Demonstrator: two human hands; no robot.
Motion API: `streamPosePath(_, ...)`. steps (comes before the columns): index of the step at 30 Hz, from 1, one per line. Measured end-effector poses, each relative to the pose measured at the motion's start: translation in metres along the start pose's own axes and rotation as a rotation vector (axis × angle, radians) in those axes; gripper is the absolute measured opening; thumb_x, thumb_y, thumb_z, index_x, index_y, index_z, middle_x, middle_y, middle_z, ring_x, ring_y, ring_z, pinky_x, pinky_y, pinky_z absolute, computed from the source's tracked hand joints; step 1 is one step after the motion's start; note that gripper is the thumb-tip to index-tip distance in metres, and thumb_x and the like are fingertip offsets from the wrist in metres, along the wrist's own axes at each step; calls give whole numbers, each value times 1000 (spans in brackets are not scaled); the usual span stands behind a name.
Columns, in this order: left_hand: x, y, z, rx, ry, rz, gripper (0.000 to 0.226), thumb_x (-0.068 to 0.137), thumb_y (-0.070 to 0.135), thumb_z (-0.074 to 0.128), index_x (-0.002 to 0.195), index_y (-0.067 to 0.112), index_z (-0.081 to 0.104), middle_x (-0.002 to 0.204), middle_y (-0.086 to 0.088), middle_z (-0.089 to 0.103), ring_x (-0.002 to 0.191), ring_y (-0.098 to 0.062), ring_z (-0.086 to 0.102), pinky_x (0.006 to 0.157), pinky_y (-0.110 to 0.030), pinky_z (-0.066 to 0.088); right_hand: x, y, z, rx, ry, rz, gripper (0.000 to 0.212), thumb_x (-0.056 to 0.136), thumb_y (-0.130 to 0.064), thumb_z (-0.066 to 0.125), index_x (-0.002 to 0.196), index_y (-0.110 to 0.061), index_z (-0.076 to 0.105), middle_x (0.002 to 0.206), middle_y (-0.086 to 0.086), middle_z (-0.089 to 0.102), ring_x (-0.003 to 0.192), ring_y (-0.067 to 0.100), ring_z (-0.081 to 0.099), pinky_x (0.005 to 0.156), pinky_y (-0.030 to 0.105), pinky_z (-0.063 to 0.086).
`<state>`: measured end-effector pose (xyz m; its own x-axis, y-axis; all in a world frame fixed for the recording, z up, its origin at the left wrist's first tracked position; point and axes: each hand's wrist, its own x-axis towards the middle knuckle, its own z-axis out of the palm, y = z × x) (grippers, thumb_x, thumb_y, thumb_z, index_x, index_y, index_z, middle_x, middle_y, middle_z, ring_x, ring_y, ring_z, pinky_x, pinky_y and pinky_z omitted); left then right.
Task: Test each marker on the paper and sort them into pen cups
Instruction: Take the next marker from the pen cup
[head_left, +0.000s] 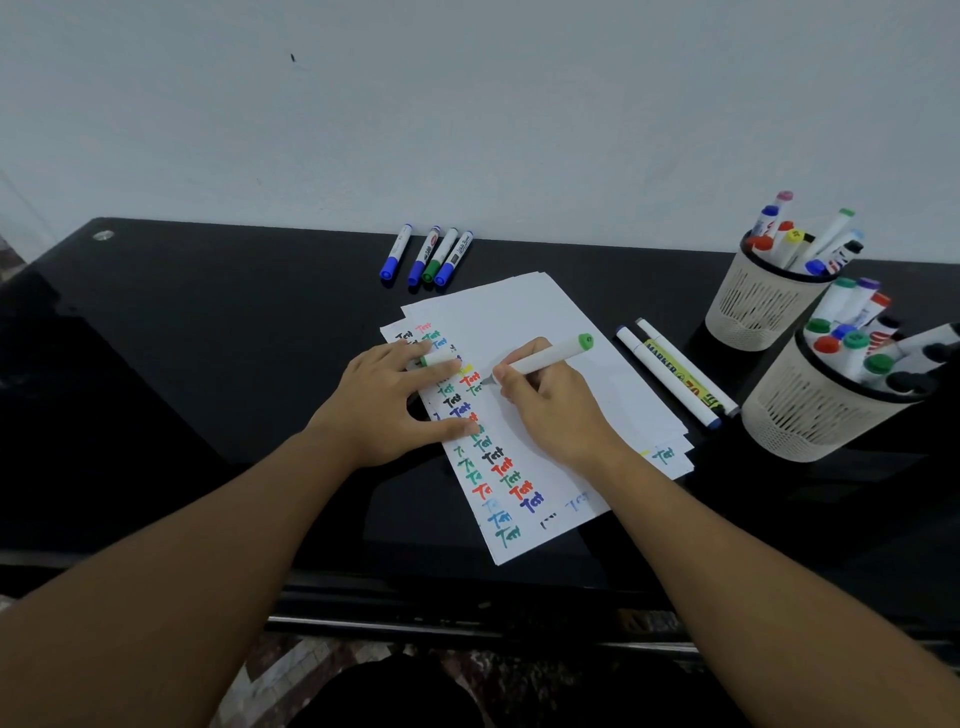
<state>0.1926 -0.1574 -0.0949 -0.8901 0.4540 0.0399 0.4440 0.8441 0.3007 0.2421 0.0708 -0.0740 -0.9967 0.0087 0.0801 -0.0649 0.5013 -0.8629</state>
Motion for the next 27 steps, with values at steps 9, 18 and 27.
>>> streamPosePath(9,-2,1,1,-35,40,2,95,68,101,37,147,49,44,164,9,29,151,-14,20,124,-47,17,0,-1,0,30,-15,26,12,106,-35,55,105,-23,59,92,-3,68,89,13,65,81,33,53)
streamPosePath(18,-2,6,-4,-301,151,-149,88,84,66,68,155,38,24,155,7,38,134,-11,44,105,-37,43,-3,5,-3,278,100,-44,10,107,-28,56,114,-31,62,85,5,69,80,7,63,79,21,49)
streamPosePath(27,11,10,10,-224,342,-222,30,99,39,61,126,27,68,133,7,47,118,-8,48,97,-31,45,-2,9,-8,153,-9,-27,71,99,7,46,154,-37,32,132,-9,60,117,7,59,92,15,44)
